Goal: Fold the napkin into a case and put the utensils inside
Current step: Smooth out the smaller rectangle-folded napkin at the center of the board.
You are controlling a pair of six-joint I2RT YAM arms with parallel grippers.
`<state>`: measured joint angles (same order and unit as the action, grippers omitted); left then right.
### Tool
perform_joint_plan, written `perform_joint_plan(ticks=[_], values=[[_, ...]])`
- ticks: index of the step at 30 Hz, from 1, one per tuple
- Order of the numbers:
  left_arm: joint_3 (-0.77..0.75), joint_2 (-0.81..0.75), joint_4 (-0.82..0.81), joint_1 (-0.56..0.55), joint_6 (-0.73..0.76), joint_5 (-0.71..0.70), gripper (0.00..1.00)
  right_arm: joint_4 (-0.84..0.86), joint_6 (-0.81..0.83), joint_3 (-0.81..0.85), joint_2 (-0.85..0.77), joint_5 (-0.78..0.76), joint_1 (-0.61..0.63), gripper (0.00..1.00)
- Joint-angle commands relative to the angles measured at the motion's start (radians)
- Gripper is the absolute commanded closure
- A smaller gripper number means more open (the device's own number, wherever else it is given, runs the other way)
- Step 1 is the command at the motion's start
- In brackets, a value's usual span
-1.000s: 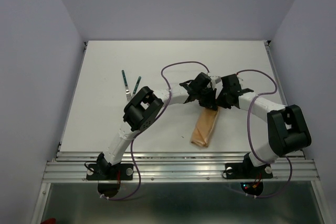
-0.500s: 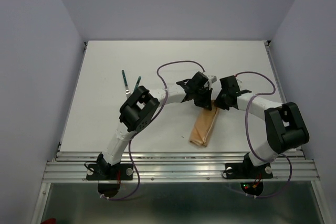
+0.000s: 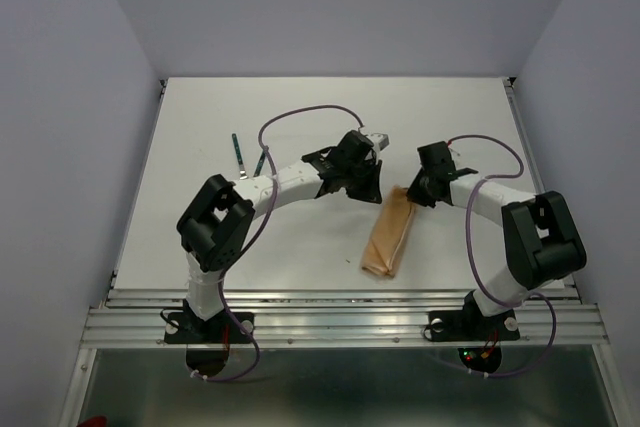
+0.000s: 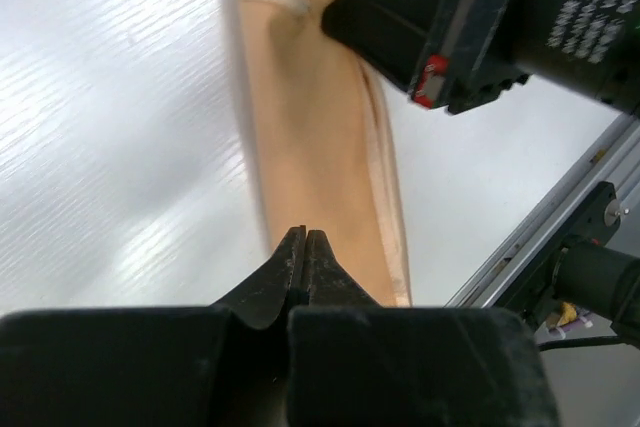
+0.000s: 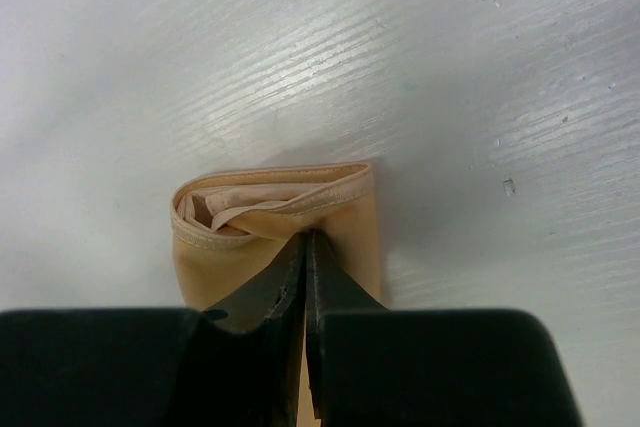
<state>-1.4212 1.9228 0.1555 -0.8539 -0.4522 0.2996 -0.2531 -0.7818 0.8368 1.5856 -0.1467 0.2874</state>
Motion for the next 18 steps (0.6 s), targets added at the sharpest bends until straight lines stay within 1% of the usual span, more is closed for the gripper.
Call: perform_joint_plan(ticks=[1, 4, 10, 14, 18], values=[[0.079, -0.091, -0.001, 0.023, -0.008, -0.05, 1.0, -0.044, 0.009, 0.021, -0.047, 0.018, -0.004, 0.93], [0.1, -0.1, -0.005, 0.019, -0.016, -0.022, 1.0, -0.072, 0.013, 0.039, -0.119, 0.022, -0.004, 0.86], [0.146, -0.087, -0.056, 0.003, -0.037, 0.05, 1.0, -0.113, 0.048, 0.05, -0.19, 0.007, -0.004, 0.77], [0.197, -0.073, -0.111, -0.004, -0.054, 0.107, 1.0, -0.147, 0.067, 0.018, -0.187, -0.022, -0.004, 0.77], [0.2, -0.051, -0.106, -0.019, -0.049, 0.099, 1.0, -0.146, 0.064, -0.016, -0.208, -0.034, -0.004, 0.78]])
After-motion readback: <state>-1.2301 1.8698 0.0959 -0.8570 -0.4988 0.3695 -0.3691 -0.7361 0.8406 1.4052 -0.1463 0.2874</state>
